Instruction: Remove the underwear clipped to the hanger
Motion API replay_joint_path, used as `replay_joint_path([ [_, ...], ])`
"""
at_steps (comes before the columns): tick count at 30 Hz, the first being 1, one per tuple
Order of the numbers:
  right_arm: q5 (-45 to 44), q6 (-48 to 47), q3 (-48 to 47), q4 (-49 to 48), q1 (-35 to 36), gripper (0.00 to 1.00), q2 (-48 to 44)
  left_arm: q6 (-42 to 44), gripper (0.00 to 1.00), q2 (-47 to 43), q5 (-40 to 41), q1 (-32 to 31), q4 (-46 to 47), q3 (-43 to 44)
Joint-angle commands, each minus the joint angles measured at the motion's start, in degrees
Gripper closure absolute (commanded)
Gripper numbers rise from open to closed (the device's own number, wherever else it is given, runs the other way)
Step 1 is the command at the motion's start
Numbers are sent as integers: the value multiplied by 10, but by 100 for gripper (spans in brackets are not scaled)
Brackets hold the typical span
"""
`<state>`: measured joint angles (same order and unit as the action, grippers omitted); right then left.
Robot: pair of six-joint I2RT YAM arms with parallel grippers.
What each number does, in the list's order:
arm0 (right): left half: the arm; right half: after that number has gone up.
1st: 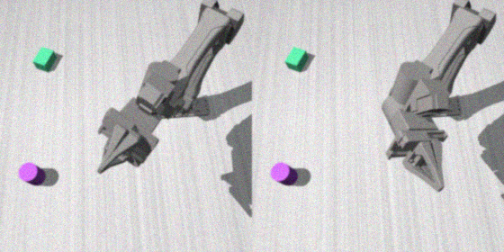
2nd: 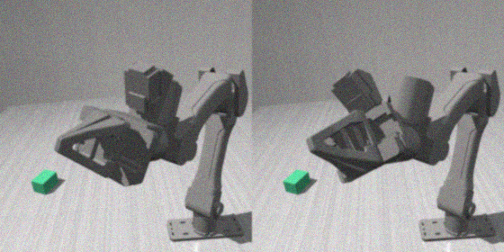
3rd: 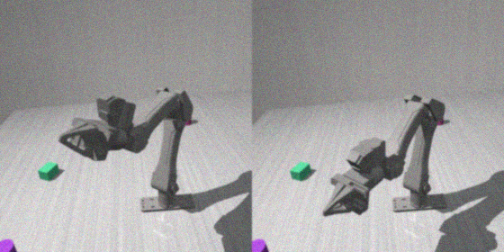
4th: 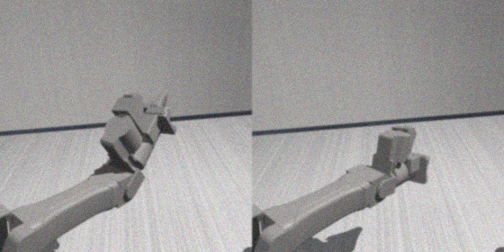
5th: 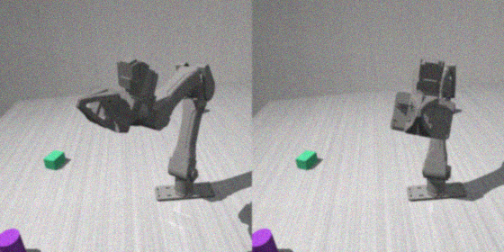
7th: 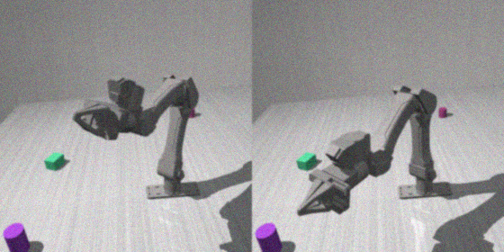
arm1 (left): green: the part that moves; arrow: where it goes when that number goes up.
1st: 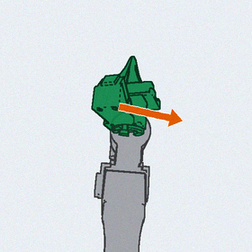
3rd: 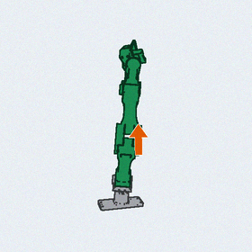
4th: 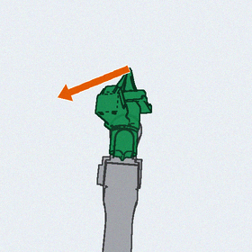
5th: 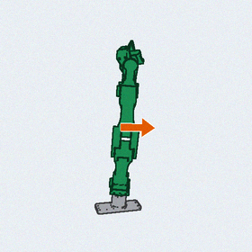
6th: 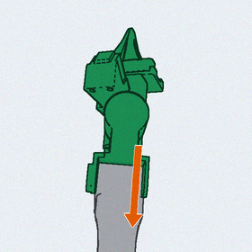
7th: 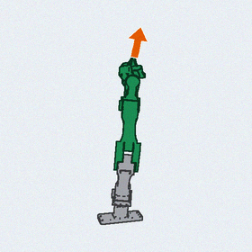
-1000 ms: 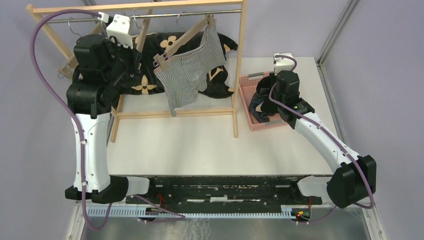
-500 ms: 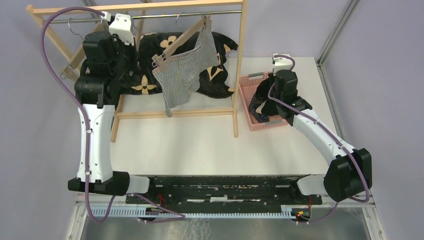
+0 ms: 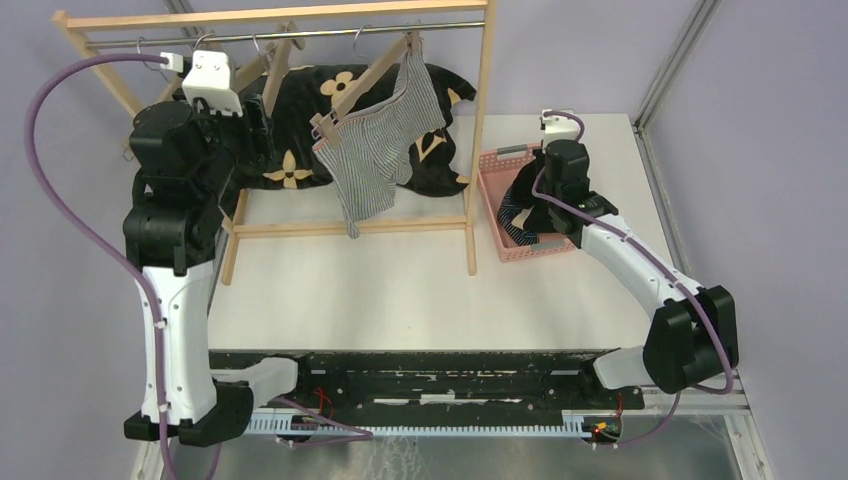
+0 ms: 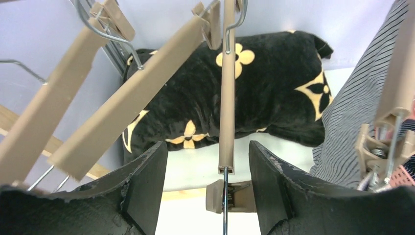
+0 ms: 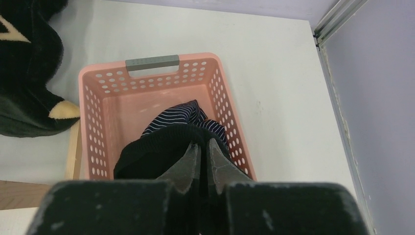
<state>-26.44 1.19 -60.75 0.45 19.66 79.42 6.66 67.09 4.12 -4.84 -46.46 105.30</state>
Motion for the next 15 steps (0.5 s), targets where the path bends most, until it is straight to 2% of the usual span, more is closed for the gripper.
replay_joint_path([
  [1,17,16,-26,-10,-4,80,6,-19,31,-22,-29,2,17,6],
  [4,36,19,-38,2,-3,55,15,-19,28,-33,-60,2,16,9],
  [6,52,20,-46,11,-3,45,19,-20,27,-40,-70,2,19,14],
  [15,127,36,-58,24,-3,41,32,-43,27,-78,-141,2,65,27],
])
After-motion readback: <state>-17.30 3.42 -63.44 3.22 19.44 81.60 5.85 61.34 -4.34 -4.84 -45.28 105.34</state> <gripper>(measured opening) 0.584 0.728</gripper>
